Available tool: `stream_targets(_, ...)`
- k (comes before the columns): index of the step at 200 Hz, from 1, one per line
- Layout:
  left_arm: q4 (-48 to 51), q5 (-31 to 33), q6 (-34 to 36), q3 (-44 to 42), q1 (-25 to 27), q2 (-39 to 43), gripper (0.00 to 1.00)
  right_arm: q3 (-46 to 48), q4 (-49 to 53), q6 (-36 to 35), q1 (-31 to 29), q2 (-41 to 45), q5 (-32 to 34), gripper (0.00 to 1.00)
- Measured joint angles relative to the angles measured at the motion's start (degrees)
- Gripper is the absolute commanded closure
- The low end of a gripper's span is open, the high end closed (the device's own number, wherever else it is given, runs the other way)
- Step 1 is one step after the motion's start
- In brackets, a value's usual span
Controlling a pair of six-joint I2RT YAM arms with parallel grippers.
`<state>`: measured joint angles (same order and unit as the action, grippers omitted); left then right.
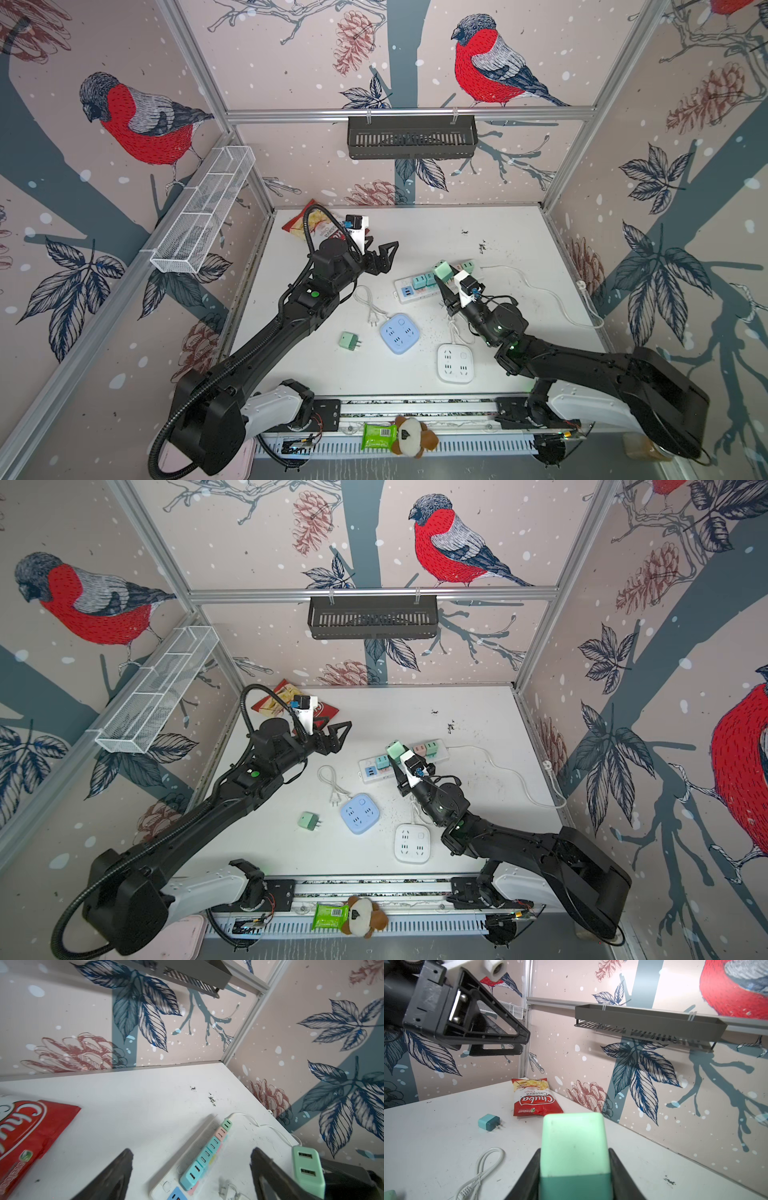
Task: Insert the plug
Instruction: 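Bring the charger to the left gripper and close the left gripper on it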
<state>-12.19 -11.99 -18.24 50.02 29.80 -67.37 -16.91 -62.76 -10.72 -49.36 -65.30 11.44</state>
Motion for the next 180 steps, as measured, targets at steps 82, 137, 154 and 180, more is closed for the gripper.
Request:
stream_targets(82, 1.03, -4.90, 2.08, 1.90, 6.38, -0.92, 0.18, 6.05, -4.85, -4.35, -0.92, 6.78, -3.65, 0.97)
stream_targets(137, 1.44, -6.88, 2.14, 3.39, 9.09, -2.40, 0.21, 8.04, -6.29, -6.03, -1.99, 9.20, -6.27, 0.98)
stream_targets(154, 2.21, -7.08, 2.58, 4.46, 10.16, -3.15, 0.21, 8.41, -6.75, -6.32, -2.21, 9.64, -6.60, 0.98)
stream_targets(180, 3.17, -7.21, 3.69, 5.84, 11.85, -4.02, 0.22, 8.68, -6.75, -7.21, -2.40, 10.16, -6.99, 0.98)
